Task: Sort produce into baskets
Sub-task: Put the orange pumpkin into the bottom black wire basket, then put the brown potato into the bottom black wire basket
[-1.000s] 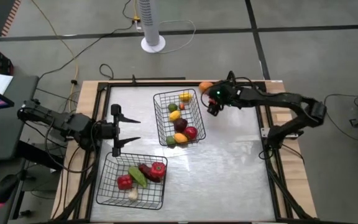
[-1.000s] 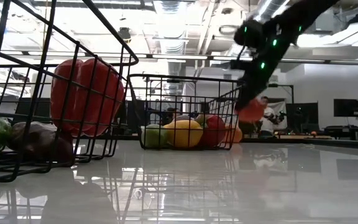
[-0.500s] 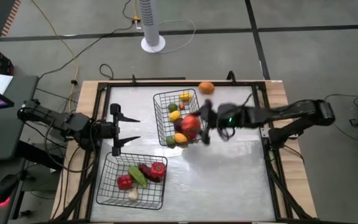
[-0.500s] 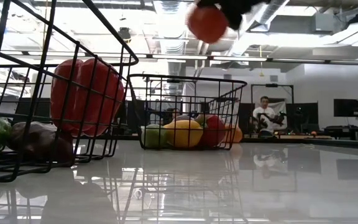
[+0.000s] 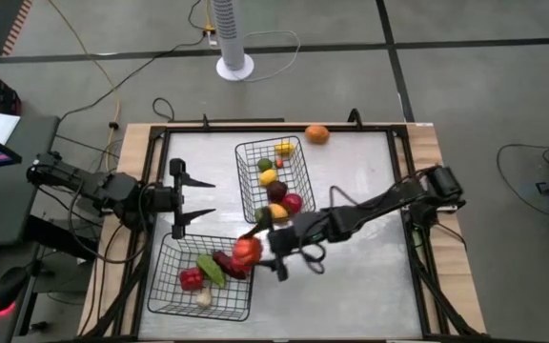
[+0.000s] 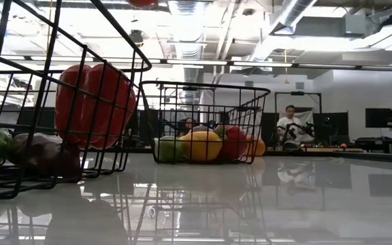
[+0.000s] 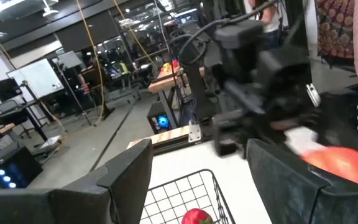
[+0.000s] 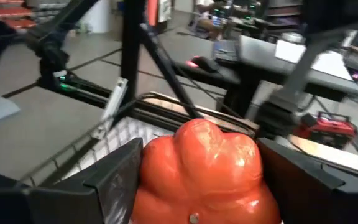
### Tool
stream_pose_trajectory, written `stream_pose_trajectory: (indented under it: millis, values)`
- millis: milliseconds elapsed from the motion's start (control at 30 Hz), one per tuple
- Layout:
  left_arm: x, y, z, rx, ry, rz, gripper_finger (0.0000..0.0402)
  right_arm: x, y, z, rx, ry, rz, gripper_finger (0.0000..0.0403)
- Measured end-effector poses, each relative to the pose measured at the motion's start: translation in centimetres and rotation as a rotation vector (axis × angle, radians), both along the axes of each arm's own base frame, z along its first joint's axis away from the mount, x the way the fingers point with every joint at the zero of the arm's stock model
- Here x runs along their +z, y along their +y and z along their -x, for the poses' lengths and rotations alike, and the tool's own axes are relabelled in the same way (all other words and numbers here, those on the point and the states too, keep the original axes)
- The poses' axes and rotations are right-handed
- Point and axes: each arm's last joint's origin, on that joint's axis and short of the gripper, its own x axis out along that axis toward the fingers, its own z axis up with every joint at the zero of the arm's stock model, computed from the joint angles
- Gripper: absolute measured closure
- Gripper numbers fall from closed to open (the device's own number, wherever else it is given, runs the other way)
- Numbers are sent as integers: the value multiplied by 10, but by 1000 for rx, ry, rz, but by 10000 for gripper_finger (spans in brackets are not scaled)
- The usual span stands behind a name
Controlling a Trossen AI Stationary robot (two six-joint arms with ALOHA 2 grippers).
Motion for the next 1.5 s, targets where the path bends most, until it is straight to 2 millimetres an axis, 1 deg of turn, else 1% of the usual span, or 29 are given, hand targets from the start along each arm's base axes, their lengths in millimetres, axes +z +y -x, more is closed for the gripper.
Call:
stream_pose_trajectory:
  millis: [100, 200, 300, 433, 500, 567, 667, 733, 800, 867, 933, 967, 1033, 1100, 1267, 1400, 1500]
  values:
    - [0, 0, 0, 0, 5, -2, 152, -8, 7, -19, 12, 28, 8, 76]
    - [-1, 0, 0, 0, 10, -4, 152, -16, 6, -33, 25, 96, 38, 70]
    - [-2, 0, 0, 0, 21, -8, 152, -16, 3, -43, 81, 135, 7, 52]
    - [-2, 0, 0, 0, 24, -10, 152, -13, 2, -44, 115, 181, -11, 15]
    - [-3, 0, 0, 0, 25, -11, 152, -11, 1, -42, 114, 222, -3, 7]
    - [-2, 0, 0, 0, 24, -10, 152, -5, 0, -39, 98, 239, 6, 10]
    - [-2, 0, 0, 0, 24, -5, 152, 16, -5, -22, -69, 289, 100, 18]
    - [-3, 0, 0, 1, 24, -2, 152, 30, -13, -8, -219, 318, 178, 20]
    - [-2, 0, 0, 1, 24, -1, 152, 38, -23, 7, -334, 349, 227, 21]
    - [-3, 0, 0, 1, 24, 3, 152, 45, -37, 23, -434, 375, 244, 21]
    - [-2, 0, 0, 1, 23, 10, 152, 49, -56, 41, -552, 390, 243, 21]
    - [-3, 0, 0, 0, 24, 14, 152, 50, -66, 51, -615, 391, 233, 21]
    - [-3, 0, 0, 1, 23, 22, 152, 46, -88, 72, -729, 401, 206, 21]
    - [-3, 0, 0, 4, 28, 22, 152, 35, -110, 91, -824, 412, 167, 21]
    - [-3, 0, 0, 8, 29, 24, 152, -3, -170, 134, -1005, 451, 99, 21]
    - [-3, 0, 0, 12, 30, 30, 152, -29, -225, 159, -1027, 555, -35, 21]
    - [-3, 1, 0, 21, 29, 30, 152, -41, -261, 170, -1040, 585, -92, 21]
